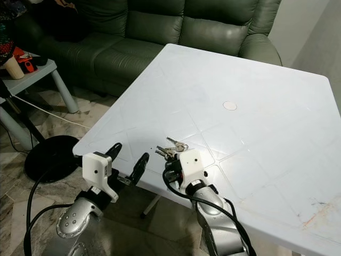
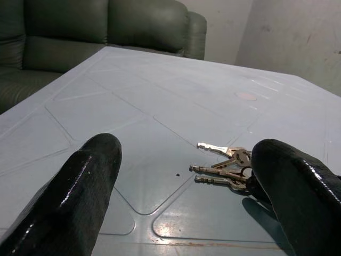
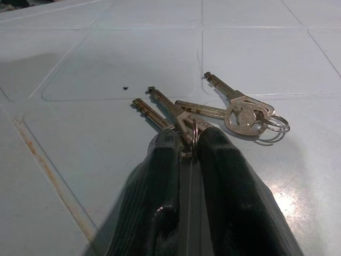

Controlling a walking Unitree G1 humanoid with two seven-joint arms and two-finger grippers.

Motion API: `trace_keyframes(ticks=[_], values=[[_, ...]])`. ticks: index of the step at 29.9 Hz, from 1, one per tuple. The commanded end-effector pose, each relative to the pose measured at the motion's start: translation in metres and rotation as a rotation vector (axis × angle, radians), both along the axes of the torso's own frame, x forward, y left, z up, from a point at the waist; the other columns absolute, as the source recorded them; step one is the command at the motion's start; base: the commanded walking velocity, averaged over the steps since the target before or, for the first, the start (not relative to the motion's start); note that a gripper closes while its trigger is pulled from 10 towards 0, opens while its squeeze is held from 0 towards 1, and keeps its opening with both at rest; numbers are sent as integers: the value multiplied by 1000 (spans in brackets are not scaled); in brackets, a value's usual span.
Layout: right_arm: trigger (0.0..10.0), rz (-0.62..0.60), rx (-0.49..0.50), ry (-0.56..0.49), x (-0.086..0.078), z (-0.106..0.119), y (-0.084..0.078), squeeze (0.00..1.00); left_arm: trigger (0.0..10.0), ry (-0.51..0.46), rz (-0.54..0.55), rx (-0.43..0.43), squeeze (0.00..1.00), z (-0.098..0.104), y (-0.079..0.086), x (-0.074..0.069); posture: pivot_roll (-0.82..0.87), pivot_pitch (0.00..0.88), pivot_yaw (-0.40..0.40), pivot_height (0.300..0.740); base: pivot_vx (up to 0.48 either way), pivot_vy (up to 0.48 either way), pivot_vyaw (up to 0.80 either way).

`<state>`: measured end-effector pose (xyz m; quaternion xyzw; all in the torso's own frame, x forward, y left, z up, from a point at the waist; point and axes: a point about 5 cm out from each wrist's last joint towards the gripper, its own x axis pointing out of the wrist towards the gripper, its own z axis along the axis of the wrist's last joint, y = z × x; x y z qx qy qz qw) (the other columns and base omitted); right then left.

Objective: Hang keys on a hook

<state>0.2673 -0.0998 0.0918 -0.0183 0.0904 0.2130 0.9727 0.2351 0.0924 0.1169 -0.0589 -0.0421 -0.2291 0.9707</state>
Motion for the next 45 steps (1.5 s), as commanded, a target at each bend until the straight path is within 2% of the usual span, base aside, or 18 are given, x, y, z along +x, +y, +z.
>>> trace_keyframes(ticks=[1, 12, 13, 14, 16, 17, 18, 30, 31, 32, 34, 35, 37, 42, 43, 45], values=[[10000, -8, 17, -11, 0, 2, -3, 0, 10000, -3, -3, 5, 0, 2, -1, -2, 40, 101, -40, 740, 0, 0, 0], [10000, -7, 24, -22, -1, 2, -4, 0, 10000, -2, -4, 3, 0, 2, -2, -3, 40, 106, -41, 740, 0, 0, 0], [8549, -22, 17, -16, -1, 1, -5, 0, 10000, -2, -3, 1, 0, 2, -2, -3, 40, 106, -40, 740, 0, 0, 0], [7647, -23, 12, -18, -1, 1, -5, 0, 10000, -2, -3, 1, 0, 2, -2, -3, 40, 107, -40, 740, 0, 0, 0], [7490, -13, 6, -22, -1, 1, -4, 0, 10000, -1, -4, 1, 0, 2, -2, -3, 39, 107, -40, 740, 0, 0, 0], [7490, -10, 6, -20, -1, 1, -4, 0, 10000, -1, -4, 1, 0, 2, -2, -3, 39, 108, -40, 740, 0, 0, 0], [10000, -10, 4, -14, -2, 0, -4, 0, 10000, -2, -4, 1, 0, 3, -2, -3, 38, 109, -40, 740, 0, 0, 0], [10000, -61, -19, 22, -2, -4, -3, 0, 10000, -1, -5, -1, 0, 3, -3, -3, 39, 113, -42, 740, 0, 0, 0], [9255, -66, -20, 24, -2, -4, -3, 0, 10000, -1, -5, -1, 0, 3, -2, -3, 39, 113, -41, 740, 0, 0, 0], [9255, -70, -20, 26, -2, -4, -3, 0, 10000, 0, -5, -1, 0, 3, -2, -4, 39, 113, -41, 740, 0, 0, 0], [7373, -69, -14, 27, -2, -4, -3, 0, 10000, 0, -5, 0, 0, 3, -3, -4, 39, 113, -42, 740, 0, 0, 0], [7373, -69, -14, 27, -2, -4, -3, 0, 10000, -1, -5, 0, 0, 3, -3, -4, 39, 113, -42, 740, 0, 0, 0], [0, -78, -3, 14, -2, -2, -3, 0, 10000, -1, -5, 0, 0, 3, -3, -4, 39, 115, -40, 740, 0, 0, 0], [0, -88, -5, 22, -3, -2, -3, 0, 10000, 1, -6, -1, 0, 3, -3, -4, 40, 115, -41, 740, 0, 0, 0], [275, -89, -5, 25, -3, -2, -3, 0, 10000, 1, -7, -1, 0, 3, -3, -4, 40, 115, -41, 740, 0, 0, 0], [0, -94, -1, 23, -3, -2, -3, 0, 10000, 1, -7, -1, 0, 3, -3, -4, 40, 115, -41, 740, 0, 0, 0]])
